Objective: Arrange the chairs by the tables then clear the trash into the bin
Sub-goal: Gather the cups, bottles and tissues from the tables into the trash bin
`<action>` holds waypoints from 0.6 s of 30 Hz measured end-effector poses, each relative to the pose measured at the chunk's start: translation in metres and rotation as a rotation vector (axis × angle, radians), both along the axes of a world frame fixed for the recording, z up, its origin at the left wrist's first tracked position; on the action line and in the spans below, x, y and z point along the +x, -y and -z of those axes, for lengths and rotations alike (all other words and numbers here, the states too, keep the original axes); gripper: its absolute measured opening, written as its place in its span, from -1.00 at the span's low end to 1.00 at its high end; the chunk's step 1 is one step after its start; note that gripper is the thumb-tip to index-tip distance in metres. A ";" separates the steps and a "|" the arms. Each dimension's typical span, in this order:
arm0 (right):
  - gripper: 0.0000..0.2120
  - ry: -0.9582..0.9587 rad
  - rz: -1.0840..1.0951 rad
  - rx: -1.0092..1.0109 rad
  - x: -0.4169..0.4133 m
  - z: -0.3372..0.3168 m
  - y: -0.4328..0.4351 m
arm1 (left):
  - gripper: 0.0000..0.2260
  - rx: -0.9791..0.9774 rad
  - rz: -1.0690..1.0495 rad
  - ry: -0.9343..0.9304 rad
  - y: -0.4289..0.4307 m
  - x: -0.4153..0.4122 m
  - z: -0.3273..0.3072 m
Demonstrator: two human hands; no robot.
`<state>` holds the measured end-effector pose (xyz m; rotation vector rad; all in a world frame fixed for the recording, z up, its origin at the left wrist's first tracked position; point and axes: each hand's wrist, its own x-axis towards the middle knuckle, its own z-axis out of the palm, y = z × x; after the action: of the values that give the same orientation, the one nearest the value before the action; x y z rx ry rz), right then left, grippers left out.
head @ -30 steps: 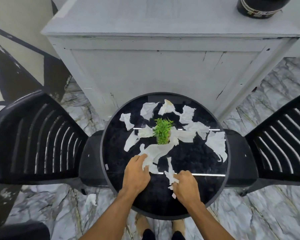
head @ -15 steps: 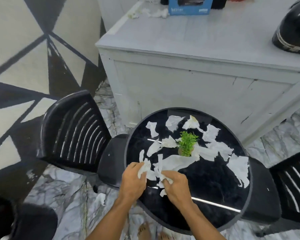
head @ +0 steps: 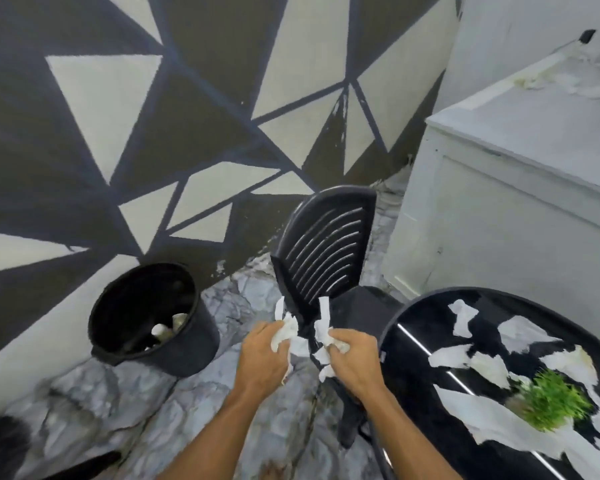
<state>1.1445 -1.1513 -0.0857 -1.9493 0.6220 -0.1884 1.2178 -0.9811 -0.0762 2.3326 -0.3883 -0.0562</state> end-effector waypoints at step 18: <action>-0.72 -0.109 -0.433 -0.104 0.246 0.005 -0.227 | -0.72 -0.087 -0.429 -0.006 -0.245 0.171 0.015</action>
<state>1.3902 -0.9242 -0.0907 -2.1546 0.2507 0.1591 1.3892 -0.7360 -0.0913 2.2794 0.1155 0.1580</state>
